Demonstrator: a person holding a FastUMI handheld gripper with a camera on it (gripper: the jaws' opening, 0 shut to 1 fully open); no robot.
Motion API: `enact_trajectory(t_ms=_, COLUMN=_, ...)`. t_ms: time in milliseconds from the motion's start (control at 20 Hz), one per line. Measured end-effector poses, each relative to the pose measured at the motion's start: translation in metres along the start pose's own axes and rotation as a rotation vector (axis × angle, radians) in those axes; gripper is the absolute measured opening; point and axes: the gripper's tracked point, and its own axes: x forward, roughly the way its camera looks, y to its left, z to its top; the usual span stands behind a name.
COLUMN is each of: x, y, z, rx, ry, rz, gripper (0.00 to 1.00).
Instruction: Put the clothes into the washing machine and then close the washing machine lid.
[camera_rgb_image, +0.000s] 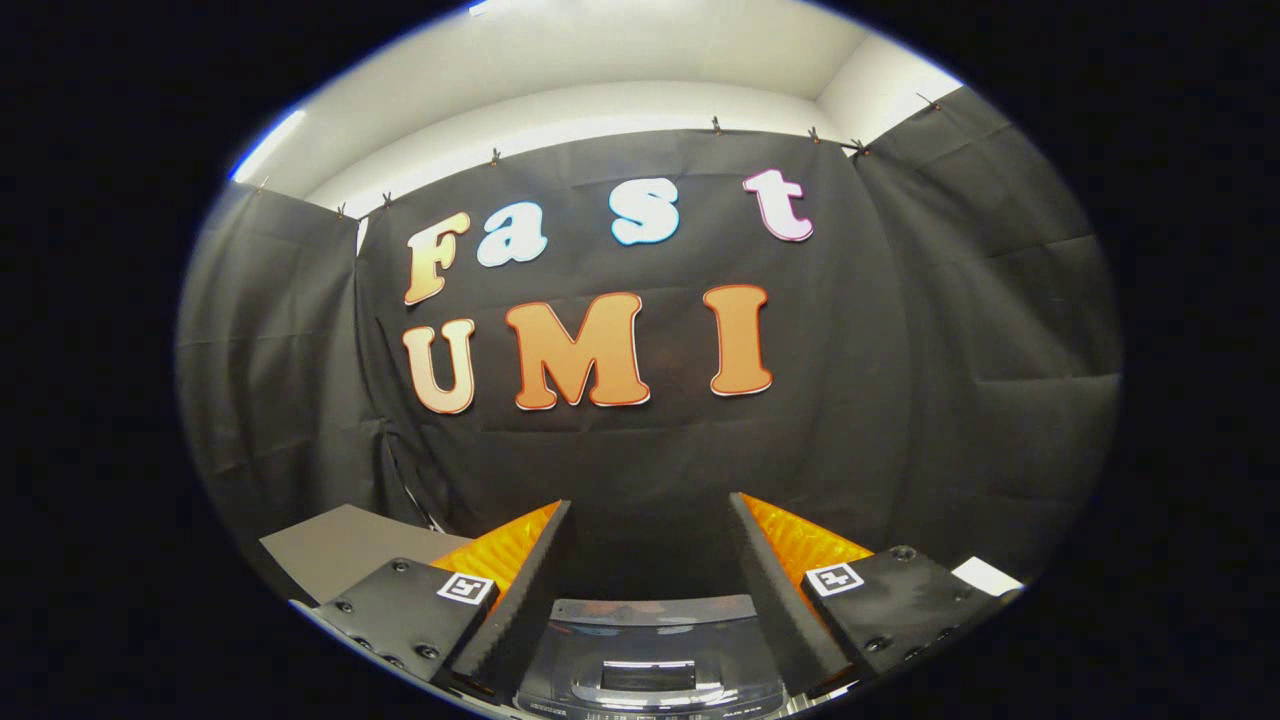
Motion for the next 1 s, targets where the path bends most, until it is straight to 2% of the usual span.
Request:
enact_trajectory(t_ms=550, x=-0.086, y=-0.02, z=0.019, rx=0.006, ry=-0.039, rz=-0.089, gripper=0.98)
enact_trajectory(t_ms=1000, x=-0.1, y=-0.016, z=0.015, rx=0.026, ry=-0.063, rz=-0.125, gripper=0.98)
